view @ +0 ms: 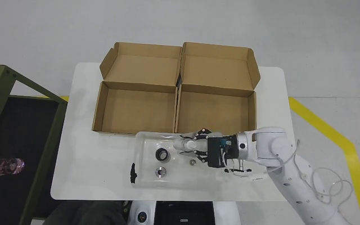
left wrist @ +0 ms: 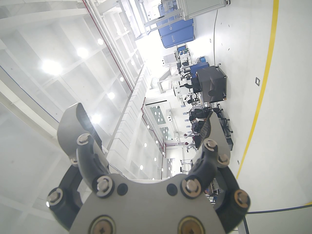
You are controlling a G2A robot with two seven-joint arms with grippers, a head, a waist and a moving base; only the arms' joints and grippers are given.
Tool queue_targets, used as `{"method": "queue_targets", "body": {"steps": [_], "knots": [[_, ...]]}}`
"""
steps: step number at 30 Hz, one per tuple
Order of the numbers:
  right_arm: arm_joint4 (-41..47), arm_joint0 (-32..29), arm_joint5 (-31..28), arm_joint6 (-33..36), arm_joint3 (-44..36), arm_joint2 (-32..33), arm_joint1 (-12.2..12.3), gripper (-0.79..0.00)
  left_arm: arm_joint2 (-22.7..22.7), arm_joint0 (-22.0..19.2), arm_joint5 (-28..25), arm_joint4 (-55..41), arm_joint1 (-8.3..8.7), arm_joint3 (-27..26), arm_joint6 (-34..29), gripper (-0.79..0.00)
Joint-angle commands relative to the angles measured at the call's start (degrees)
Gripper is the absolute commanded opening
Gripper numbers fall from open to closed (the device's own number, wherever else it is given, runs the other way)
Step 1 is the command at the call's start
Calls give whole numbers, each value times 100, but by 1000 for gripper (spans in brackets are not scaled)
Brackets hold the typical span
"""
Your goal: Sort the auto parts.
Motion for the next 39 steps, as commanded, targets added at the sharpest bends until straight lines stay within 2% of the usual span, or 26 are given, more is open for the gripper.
{"method": "queue_targets", "body": {"steps": [1,5,11,29,37,39], "knots": [[76,38,20,-86,70,120,9,-785,0,0,0,0,0,0,0,0],[462,158,201,-416,497,266,-4,-785,0,0,0,0,0,0,0,0],[939,510,441,-654,1312,152,-78,-785,0,0,0,0,0,0,0,0],[802,1477,1754,33,2535,-688,-382,-785,0,0,0,0,0,0,0,0],[647,1951,1994,160,3287,-1206,-583,-785,0,0,0,0,0,0,0,0],[599,2050,2055,148,3457,-1307,-632,-690,0,0,0,0,0,0,0,0]]}}
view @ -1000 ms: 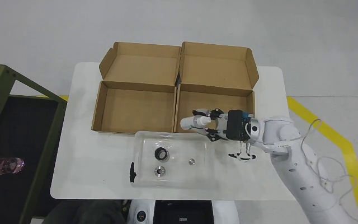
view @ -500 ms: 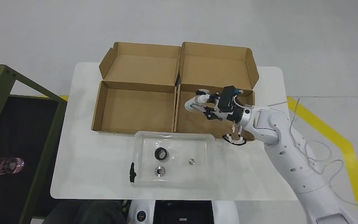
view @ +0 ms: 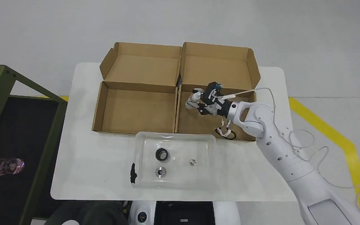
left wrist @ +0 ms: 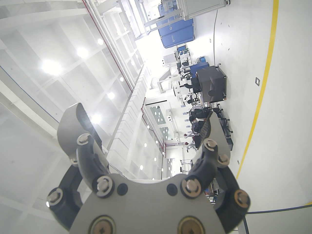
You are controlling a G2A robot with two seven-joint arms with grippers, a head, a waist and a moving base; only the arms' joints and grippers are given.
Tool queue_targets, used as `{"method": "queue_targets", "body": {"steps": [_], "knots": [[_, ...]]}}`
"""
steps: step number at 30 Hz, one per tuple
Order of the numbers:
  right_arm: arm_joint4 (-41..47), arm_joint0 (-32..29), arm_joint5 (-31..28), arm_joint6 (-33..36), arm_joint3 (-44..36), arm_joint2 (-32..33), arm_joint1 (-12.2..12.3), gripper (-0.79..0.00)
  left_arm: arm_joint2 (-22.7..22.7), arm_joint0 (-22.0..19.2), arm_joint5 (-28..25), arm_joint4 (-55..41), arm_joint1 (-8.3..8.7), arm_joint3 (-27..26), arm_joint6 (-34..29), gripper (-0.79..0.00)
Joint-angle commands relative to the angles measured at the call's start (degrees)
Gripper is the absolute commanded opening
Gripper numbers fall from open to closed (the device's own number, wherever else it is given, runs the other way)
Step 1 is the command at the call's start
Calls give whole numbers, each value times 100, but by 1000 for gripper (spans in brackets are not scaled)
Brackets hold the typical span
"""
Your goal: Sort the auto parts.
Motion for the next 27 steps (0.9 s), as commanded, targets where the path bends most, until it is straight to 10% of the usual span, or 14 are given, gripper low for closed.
{"method": "queue_targets", "body": {"steps": [1,8,11,27], "knots": [[-35,78,44,-16,143,-77,-38,-665,0,0,0,0,0,0,0,0],[-173,251,118,-45,454,-264,-147,-416,0,0,0,0,0,0,0,0],[-183,301,92,-46,535,-298,-179,0,0,0,0,0,0,0,0,0],[-188,-409,-625,519,-1235,685,147,0,0,0,0,0,0,0,0,0]]}}
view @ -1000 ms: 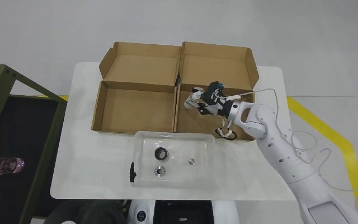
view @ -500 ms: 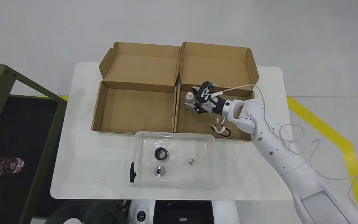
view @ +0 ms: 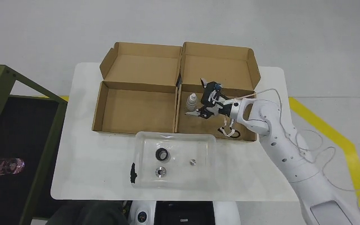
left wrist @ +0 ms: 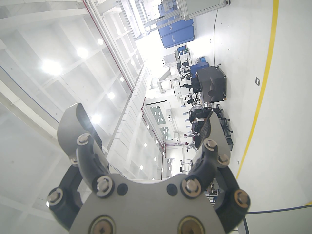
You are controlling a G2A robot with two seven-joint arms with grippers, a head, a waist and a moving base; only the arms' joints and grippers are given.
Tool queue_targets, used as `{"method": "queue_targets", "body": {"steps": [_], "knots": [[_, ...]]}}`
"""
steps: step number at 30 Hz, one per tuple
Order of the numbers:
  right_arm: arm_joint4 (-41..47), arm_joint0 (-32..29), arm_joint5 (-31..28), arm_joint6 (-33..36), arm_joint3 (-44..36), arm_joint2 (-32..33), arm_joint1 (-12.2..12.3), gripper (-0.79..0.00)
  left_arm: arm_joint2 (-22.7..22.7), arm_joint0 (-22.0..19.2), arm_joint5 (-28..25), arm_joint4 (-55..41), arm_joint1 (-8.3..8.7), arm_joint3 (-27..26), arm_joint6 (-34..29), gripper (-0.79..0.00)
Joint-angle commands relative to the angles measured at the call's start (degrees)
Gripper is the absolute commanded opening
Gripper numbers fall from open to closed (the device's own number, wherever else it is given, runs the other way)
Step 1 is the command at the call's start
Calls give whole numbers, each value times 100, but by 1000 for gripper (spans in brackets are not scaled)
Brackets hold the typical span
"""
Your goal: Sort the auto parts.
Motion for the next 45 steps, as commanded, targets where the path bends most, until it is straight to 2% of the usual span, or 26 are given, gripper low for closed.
{"method": "queue_targets", "body": {"steps": [1,6,14,25,34,45], "knots": [[18,-179,-65,135,-325,154,52,0,0,0,0,0,0,0,0,0],[25,-603,-391,607,-1095,435,178,0,0,0,0,0,0,0,0,0],[-100,-1280,-861,1153,-2026,543,322,0,0,0,0,0,0,0,0,0],[-590,-1877,-1247,2231,-2937,135,441,0,0,0,0,0,0,0,0,0],[-624,-1883,-1288,2876,-2899,-272,464,0,0,0,0,0,0,0,0,0],[-723,-1636,-964,3806,-2855,-793,433,0,0,0,0,0,0,0,0,0]]}}
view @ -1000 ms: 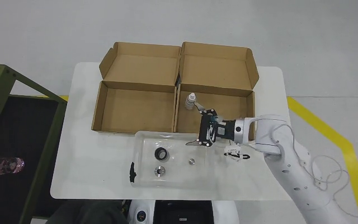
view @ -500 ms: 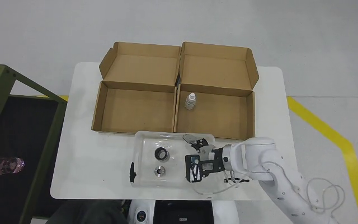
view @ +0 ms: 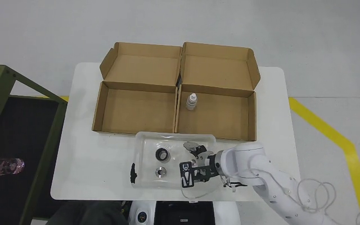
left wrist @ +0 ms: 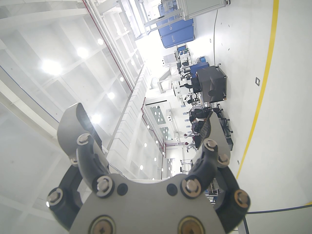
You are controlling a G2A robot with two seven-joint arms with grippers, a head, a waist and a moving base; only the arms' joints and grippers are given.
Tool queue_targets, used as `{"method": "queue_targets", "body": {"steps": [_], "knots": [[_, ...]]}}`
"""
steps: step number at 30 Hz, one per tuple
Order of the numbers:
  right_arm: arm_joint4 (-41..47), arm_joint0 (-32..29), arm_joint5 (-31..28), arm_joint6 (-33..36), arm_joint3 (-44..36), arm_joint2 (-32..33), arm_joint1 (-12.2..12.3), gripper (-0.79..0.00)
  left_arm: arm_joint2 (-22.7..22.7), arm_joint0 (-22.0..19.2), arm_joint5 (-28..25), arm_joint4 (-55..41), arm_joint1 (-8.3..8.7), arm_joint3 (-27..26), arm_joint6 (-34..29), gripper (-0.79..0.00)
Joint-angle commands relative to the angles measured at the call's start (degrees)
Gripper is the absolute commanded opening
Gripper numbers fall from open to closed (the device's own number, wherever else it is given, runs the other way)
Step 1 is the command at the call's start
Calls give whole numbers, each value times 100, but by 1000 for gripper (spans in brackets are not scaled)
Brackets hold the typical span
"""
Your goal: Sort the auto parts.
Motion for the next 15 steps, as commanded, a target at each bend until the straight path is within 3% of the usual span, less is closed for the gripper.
{"method": "queue_targets", "body": {"steps": [1,15], "knots": [[3,50,53,123,37,-86,-10,0,0,0,0,0,0,0,0,0],[-86,476,483,595,424,-727,-36,-25,0,0,0,0,0,0,0,0]]}}
